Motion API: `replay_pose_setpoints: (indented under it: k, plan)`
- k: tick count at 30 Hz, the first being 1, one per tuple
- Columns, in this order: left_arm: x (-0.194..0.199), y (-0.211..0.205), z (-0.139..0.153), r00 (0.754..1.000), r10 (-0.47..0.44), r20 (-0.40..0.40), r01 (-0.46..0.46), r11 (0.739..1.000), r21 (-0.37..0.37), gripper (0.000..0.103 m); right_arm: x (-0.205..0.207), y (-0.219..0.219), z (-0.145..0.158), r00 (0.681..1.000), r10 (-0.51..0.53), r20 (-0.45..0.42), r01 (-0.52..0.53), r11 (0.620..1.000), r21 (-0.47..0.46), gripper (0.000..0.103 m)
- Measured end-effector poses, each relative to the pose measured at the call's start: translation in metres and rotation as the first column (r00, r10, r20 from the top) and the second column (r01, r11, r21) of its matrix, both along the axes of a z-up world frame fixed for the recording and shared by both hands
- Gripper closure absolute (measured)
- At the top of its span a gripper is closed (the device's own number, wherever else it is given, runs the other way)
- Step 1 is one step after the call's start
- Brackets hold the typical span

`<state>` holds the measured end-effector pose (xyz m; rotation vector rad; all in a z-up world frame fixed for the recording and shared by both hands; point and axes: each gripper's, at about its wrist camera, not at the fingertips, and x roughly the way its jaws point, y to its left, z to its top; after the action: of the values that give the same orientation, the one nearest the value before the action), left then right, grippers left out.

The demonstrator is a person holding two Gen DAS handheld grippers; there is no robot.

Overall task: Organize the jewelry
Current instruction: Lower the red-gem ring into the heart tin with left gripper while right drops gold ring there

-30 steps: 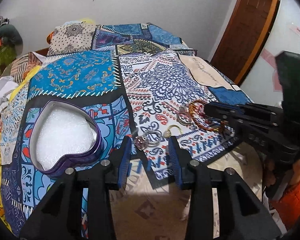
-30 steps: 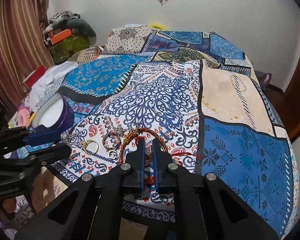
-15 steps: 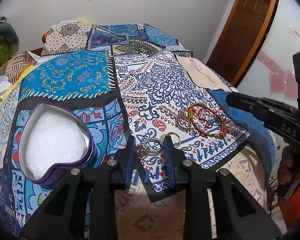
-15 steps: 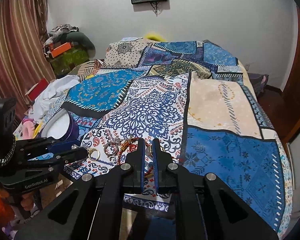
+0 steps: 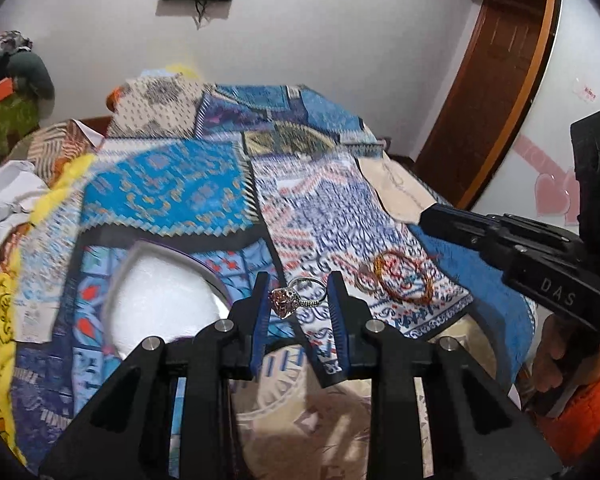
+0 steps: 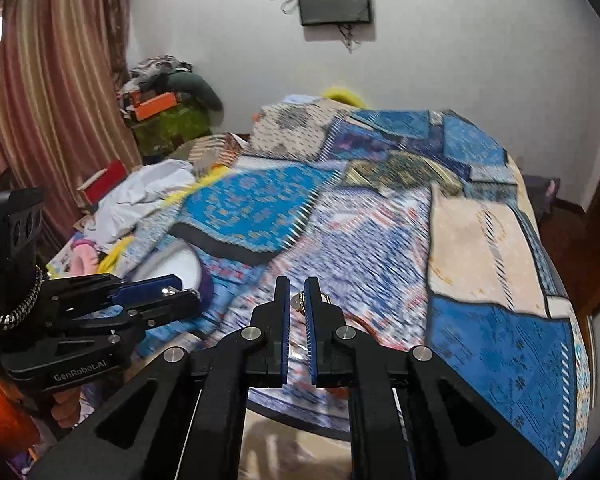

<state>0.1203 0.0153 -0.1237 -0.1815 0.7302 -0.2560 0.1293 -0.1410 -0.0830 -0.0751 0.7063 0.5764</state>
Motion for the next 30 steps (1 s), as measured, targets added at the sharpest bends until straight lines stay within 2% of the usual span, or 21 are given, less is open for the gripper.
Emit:
replay_pose_setpoints:
  k: [7, 14, 21, 30]
  plan:
    - [-0.017, 0.030, 0.025, 0.996, 0.066, 0.056, -0.068, 0.997, 0.036, 0.075, -0.007, 0.042, 0.018, 0.995, 0.085, 0.046, -0.087, 0.996, 0.031, 0.097]
    - [-0.029, 0.061, 0.033, 0.988, 0.133, 0.078, -0.138, 0.989, 0.057, 0.075, -0.009, 0.081, 0.015, 0.987, 0.159, 0.031, -0.160, 0.986, 0.055, 0.097]
    - [-0.024, 0.076, 0.014, 0.988, 0.154, 0.031, -0.156, 0.986, 0.066, 0.075, -0.004, 0.106, 0.004, 0.979, 0.206, 0.006, -0.206, 0.978, 0.046, 0.097]
    - [-0.004, 0.079, -0.020, 0.990, 0.137, -0.046, -0.134, 0.989, 0.066, 0.076, 0.019, 0.125, -0.026, 0.971, 0.219, -0.101, -0.216, 0.976, 0.041, 0.097]
